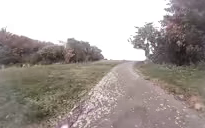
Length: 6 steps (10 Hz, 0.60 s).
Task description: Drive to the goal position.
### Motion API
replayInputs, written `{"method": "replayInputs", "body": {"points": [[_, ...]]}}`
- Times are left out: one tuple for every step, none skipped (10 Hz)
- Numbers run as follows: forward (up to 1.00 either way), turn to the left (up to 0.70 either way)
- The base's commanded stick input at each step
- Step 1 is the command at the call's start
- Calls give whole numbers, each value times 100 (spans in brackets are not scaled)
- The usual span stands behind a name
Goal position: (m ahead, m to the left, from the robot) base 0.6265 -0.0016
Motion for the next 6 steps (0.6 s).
{"method": "replayInputs", "body": {"points": [[0,0],[0,0],[22,0],[50,0],[70,-5],[70,-24]]}}
